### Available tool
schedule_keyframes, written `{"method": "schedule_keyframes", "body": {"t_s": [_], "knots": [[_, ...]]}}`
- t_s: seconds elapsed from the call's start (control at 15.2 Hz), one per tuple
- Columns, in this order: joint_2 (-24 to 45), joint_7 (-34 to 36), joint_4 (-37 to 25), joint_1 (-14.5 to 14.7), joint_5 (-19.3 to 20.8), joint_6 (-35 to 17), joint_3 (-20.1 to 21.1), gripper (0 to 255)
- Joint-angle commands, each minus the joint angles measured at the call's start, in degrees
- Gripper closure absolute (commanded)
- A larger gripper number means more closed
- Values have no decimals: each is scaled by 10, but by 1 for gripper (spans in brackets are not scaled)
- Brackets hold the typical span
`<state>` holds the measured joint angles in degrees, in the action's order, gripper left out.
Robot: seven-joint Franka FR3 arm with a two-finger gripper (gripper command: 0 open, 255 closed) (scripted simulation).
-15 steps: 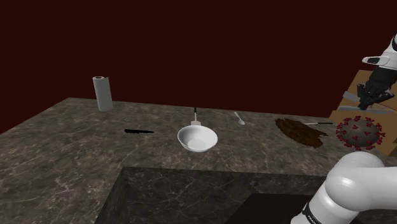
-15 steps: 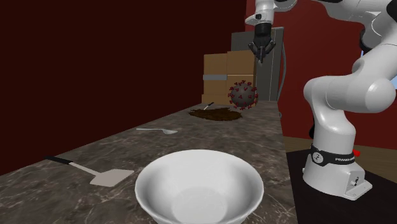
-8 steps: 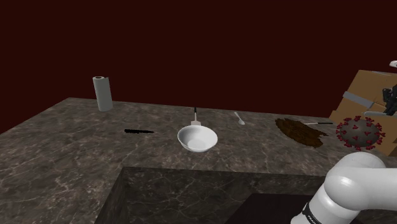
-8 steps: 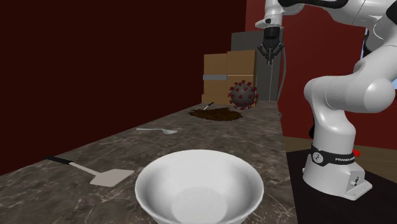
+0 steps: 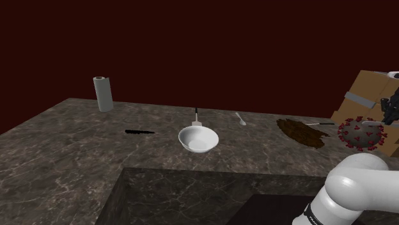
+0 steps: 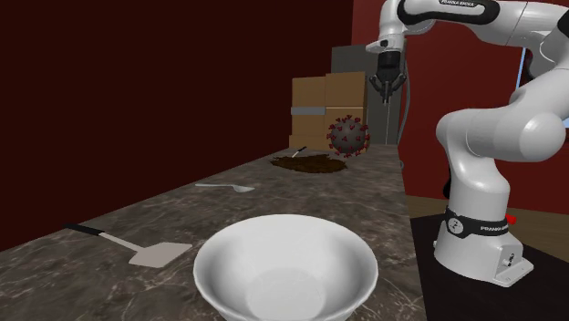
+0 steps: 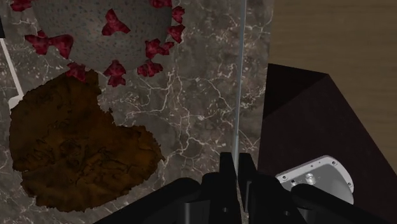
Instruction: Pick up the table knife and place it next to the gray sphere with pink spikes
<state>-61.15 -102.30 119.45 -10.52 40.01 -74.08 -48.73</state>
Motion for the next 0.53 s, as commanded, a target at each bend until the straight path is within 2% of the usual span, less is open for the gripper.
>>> {"method": "schedule_keyframes", "body": {"t_s": [0.0,0.46], "knots": [[-8,3,17,-4,6,-10,-5,255],[-31,10,71,-16,30,-45,-29,255]]}}
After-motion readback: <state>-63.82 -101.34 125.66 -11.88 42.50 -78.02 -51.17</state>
